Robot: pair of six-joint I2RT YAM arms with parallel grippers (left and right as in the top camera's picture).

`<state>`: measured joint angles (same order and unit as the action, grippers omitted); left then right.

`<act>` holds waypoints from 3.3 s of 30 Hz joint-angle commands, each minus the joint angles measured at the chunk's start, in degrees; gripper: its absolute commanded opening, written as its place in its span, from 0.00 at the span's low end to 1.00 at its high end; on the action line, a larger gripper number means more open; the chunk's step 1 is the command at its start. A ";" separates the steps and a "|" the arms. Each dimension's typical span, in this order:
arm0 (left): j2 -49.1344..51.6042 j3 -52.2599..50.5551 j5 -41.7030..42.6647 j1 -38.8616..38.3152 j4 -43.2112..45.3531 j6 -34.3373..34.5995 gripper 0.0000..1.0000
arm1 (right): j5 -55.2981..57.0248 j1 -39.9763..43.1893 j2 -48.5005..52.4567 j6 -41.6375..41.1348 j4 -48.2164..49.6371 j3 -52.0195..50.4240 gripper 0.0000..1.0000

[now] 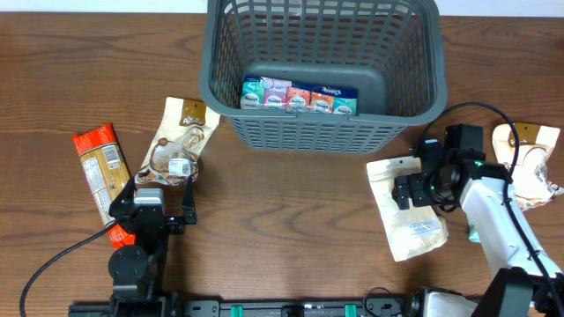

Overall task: Pack container
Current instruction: 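Grasp the clear zip pouch with the right gripper and lift, then carry the clear pouch into the grey basket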

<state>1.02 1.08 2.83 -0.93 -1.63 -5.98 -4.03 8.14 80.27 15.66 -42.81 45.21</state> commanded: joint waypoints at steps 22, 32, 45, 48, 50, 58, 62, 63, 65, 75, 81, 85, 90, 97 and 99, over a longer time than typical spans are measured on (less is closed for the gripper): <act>-0.04 -0.85 -0.57 -0.11 -2.19 0.26 0.99 | -2.43 0.48 8.17 0.70 6.01 -4.48 0.88; -0.04 -0.85 -0.55 -0.11 -2.19 0.28 0.99 | -2.40 0.50 9.51 0.68 7.04 -4.48 0.68; -0.04 -0.85 -0.55 -0.11 -2.16 0.28 0.99 | -2.40 0.57 9.49 -0.94 10.01 -4.48 0.01; -0.04 -0.85 -0.55 -0.11 -2.19 0.28 0.99 | -2.40 0.57 9.46 -2.34 11.87 -4.33 0.01; -0.04 -0.85 -0.55 -0.11 -2.19 0.28 0.99 | -2.38 0.57 9.46 -2.36 12.70 -4.00 0.01; -0.04 -0.85 -0.55 -0.11 -2.19 0.28 0.99 | -0.22 0.90 9.18 -4.42 13.27 0.42 0.01; -0.04 -0.85 -0.55 -0.11 -2.19 0.28 0.99 | 0.52 2.51 9.18 -7.23 13.29 3.87 0.01; -0.04 -0.85 -0.55 -0.11 -2.19 0.28 0.99 | 1.14 3.06 9.18 -8.39 13.29 4.70 0.01; -0.04 -0.85 -0.55 -0.11 -2.19 0.28 0.99 | 2.32 4.35 9.18 -10.32 13.27 6.16 0.01; -0.04 -0.85 -0.55 -0.11 -2.19 0.28 0.99 | 2.60 8.70 9.18 -12.02 13.22 13.44 0.01; -0.04 -0.85 -0.55 -0.11 -2.19 0.28 0.99 | 4.17 8.81 7.50 -14.25 13.16 21.57 0.01; -0.04 -0.85 -0.55 -0.11 -2.19 0.28 0.99 | 7.56 8.87 5.05 -18.86 13.27 28.48 0.01; -0.04 -0.85 -0.55 -0.11 -2.19 0.28 0.99 | 10.91 8.81 3.34 -19.54 11.91 37.79 0.01; -0.04 -0.85 -0.55 -0.13 -2.16 0.28 0.99 | 12.15 8.09 3.30 -17.99 5.49 48.52 0.01; -0.04 -0.85 -0.52 -0.13 -2.19 0.28 0.99 | 9.94 7.10 3.30 -14.36 4.20 51.10 0.01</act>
<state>1.02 1.10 2.83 -0.91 -1.63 -5.98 6.92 16.34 84.14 -2.04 -37.58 92.82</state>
